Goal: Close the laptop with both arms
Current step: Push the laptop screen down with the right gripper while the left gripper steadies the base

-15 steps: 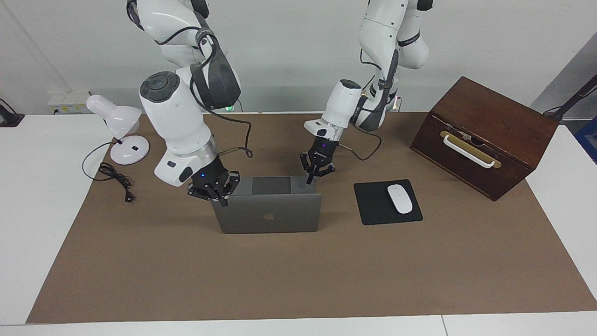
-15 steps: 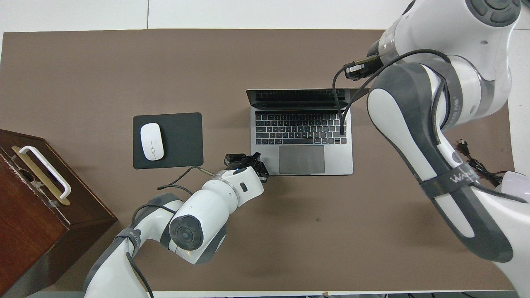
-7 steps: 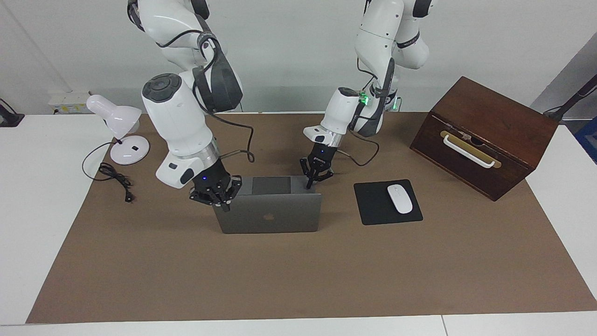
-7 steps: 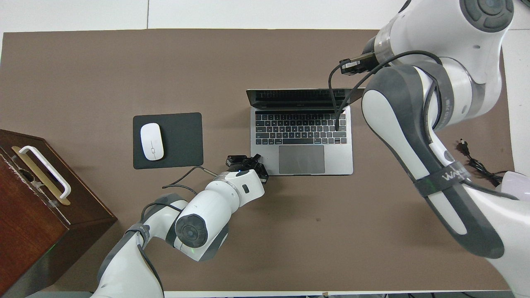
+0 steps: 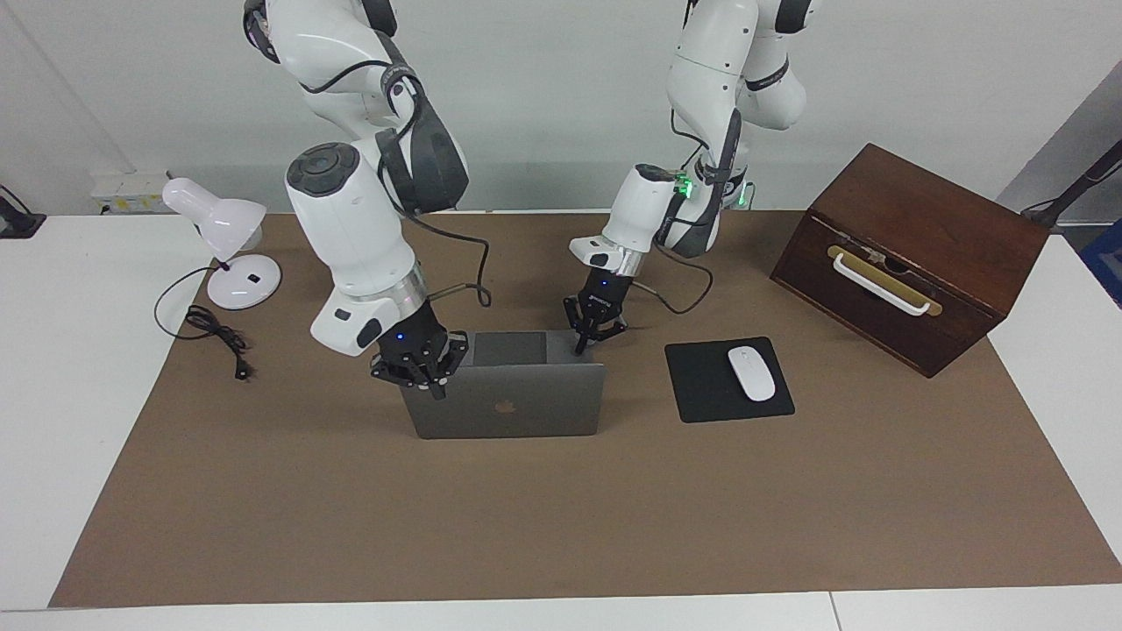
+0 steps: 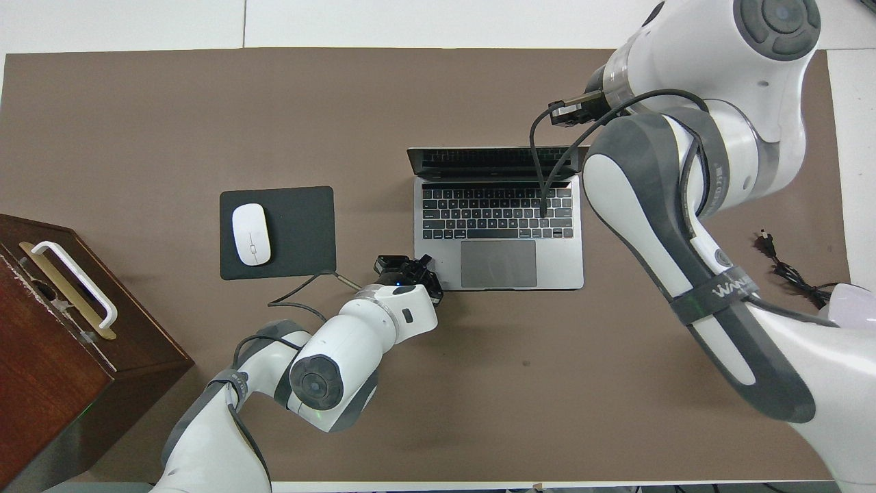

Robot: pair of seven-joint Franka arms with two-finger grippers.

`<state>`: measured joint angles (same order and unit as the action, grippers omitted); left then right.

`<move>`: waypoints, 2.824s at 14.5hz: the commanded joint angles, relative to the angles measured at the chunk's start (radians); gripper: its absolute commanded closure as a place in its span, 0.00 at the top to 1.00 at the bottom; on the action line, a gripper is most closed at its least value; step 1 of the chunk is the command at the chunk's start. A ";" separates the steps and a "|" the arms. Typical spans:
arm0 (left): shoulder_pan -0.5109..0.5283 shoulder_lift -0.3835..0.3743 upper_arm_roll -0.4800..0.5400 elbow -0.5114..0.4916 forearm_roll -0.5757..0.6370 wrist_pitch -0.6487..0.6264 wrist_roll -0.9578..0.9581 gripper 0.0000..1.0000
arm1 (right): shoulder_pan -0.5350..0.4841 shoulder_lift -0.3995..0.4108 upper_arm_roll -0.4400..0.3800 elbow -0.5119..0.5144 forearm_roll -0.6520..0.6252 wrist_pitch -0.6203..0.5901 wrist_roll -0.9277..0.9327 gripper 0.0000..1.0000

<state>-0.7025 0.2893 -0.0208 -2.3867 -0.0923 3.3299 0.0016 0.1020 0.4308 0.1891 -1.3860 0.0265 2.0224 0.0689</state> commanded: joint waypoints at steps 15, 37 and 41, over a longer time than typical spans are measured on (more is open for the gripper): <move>-0.003 0.102 0.010 -0.068 0.002 0.172 0.121 0.00 | 0.022 -0.012 0.015 -0.039 0.064 -0.140 0.084 0.00; 0.003 0.091 0.010 -0.149 0.000 0.172 0.143 0.00 | -0.008 -0.118 0.013 -0.346 0.104 -0.206 0.103 0.00; 0.003 0.091 0.010 -0.147 0.002 0.172 0.143 0.00 | -0.008 -0.119 0.013 -0.358 0.102 -0.202 0.114 0.00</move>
<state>-0.7025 0.3342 -0.0239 -2.4409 -0.0916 3.5492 0.1201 0.1071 0.3439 0.1950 -1.6948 0.1062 1.7966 0.1649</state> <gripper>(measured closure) 0.991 0.991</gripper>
